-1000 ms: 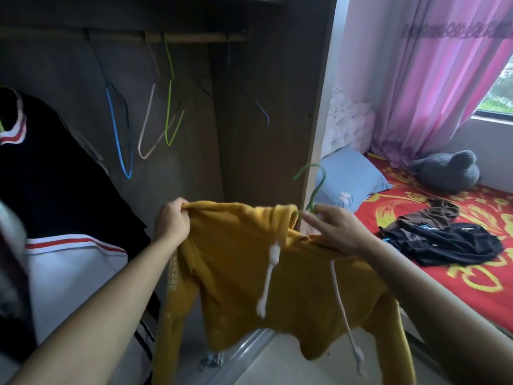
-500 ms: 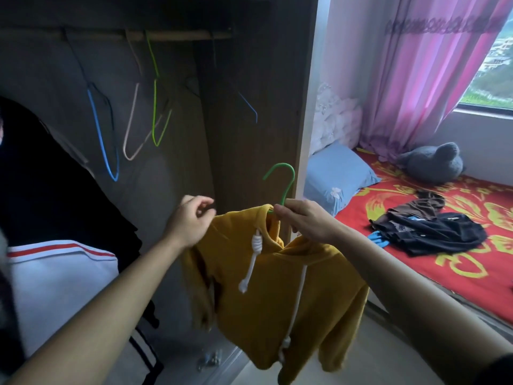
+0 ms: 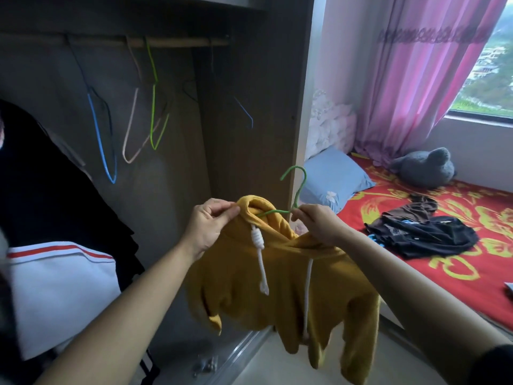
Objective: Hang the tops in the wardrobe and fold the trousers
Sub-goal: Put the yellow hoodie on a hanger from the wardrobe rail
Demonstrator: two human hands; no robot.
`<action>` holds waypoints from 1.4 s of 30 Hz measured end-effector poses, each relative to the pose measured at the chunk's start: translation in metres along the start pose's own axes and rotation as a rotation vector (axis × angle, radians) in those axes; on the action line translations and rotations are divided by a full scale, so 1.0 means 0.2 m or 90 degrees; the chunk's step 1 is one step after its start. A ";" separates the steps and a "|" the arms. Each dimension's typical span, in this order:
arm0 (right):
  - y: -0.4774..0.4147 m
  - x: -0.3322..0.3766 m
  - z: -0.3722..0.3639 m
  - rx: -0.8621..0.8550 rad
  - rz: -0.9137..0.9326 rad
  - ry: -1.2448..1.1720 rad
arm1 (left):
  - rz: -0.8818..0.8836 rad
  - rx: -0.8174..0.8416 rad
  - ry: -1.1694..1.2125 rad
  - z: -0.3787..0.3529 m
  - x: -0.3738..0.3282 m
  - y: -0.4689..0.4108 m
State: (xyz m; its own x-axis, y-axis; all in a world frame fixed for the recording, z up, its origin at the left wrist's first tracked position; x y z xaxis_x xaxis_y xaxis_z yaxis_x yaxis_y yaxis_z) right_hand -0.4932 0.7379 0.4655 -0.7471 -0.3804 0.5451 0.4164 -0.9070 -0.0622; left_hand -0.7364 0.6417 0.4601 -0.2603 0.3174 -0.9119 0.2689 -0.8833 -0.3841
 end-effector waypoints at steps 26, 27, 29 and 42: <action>-0.38 0.51 0.39 -0.140 0.059 -0.084 | -0.139 0.110 -0.673 0.21 -0.17 -0.63; -0.46 0.53 0.38 -0.112 0.038 -0.140 | -0.156 0.089 -0.721 0.25 -0.21 -0.72; -0.62 0.55 0.38 0.011 -0.045 -0.326 | -0.150 0.051 -0.801 0.35 -0.29 -0.90; -1.51 1.10 0.51 0.133 0.173 -0.612 | -0.070 -0.186 -1.077 0.77 -0.62 -1.65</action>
State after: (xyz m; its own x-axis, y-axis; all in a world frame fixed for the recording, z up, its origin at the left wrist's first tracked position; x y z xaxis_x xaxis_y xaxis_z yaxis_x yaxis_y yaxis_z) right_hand -0.7304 0.9462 0.6904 0.0799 -0.1802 0.9804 0.6604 -0.7271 -0.1875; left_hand -0.9362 0.8404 0.7232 -0.8484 -0.4906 0.1990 0.2813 -0.7361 -0.6156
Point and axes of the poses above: each hand's wrist, its own y-axis away from the middle knuckle, its own z-axis out of the back of the hand, x = y × z, the point moved 4 cm from there along -y, towards the middle knuckle, and after that the axes turned 9 degrees about -z, right-handed, at the moved point
